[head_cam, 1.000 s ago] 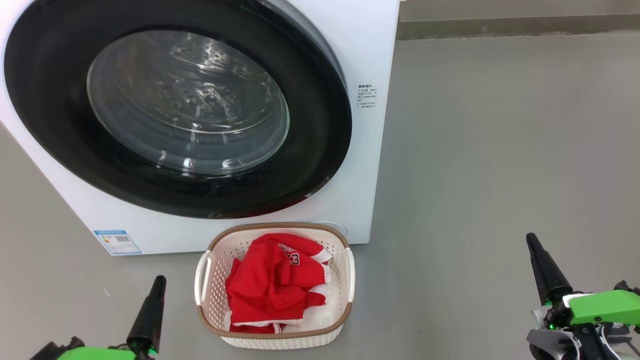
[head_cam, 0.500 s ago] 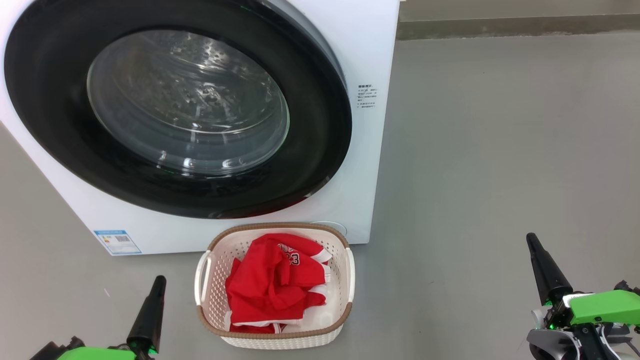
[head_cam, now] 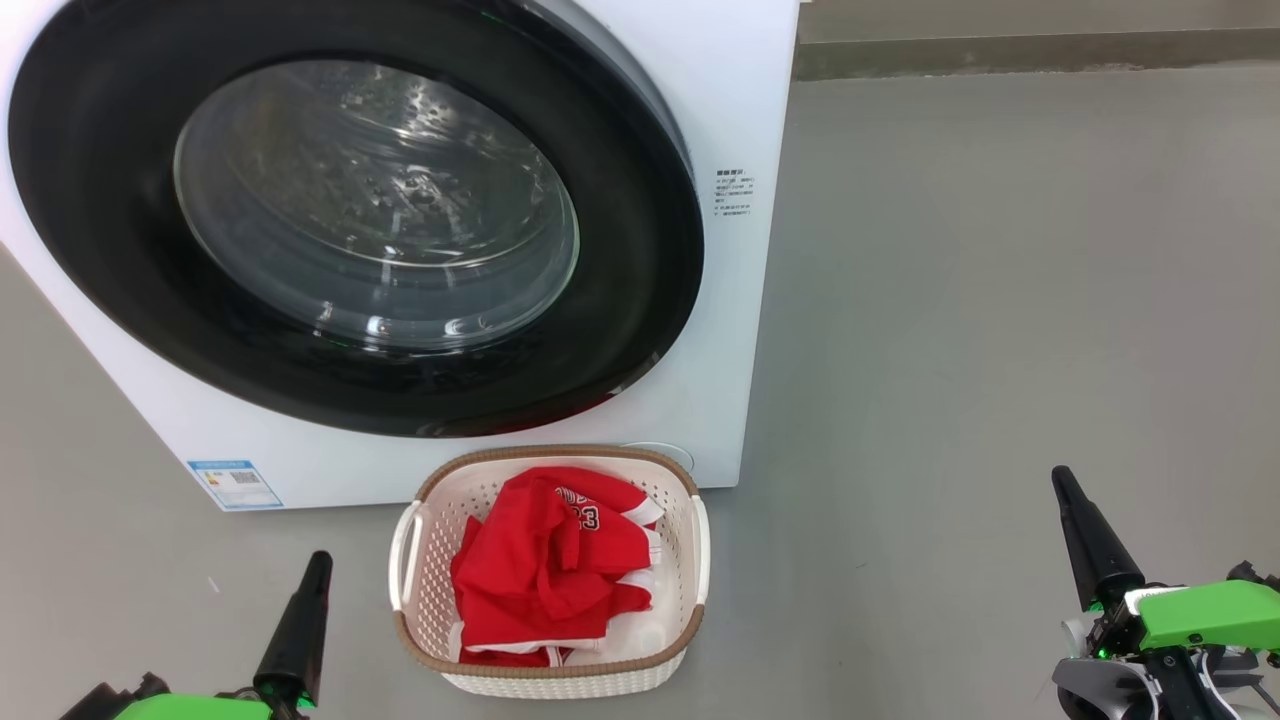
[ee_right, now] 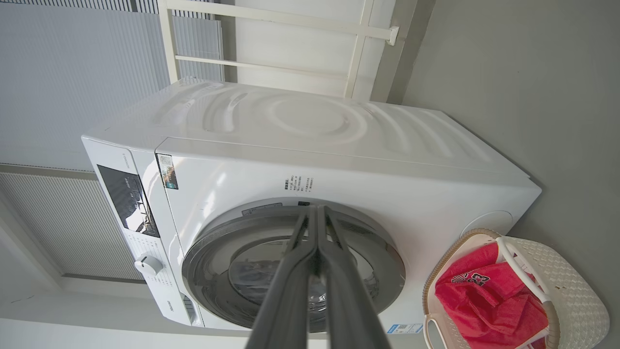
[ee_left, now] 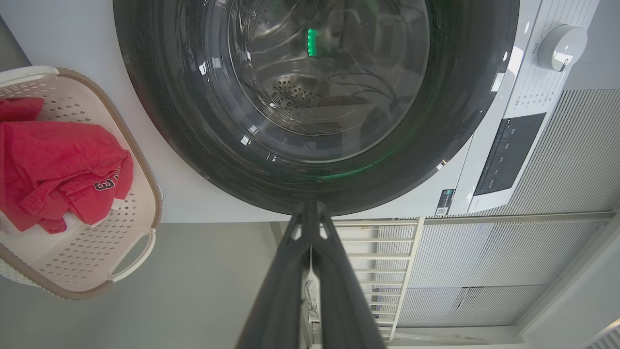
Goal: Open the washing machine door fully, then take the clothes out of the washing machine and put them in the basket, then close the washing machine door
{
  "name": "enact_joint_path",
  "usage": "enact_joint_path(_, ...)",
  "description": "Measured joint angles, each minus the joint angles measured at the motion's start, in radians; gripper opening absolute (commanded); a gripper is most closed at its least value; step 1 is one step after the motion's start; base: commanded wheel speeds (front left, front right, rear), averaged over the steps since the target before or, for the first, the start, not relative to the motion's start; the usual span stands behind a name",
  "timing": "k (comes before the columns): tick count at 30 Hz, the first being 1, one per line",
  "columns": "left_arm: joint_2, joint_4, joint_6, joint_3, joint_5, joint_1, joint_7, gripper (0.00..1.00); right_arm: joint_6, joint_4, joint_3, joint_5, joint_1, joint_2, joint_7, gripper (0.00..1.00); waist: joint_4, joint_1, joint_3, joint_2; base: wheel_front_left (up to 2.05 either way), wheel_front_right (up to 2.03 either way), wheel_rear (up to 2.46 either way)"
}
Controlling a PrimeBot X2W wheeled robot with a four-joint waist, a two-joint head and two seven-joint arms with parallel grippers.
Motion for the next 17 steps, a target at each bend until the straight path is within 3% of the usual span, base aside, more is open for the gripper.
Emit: enact_joint_path(17,0.000,0.000,0.000,0.000,0.000,0.000,0.000,0.00,0.000,0.000,-0.001,0.000,0.000,0.000,0.000,0.00,0.000,0.0000,0.000,0.0000,0.00,0.00,0.00)
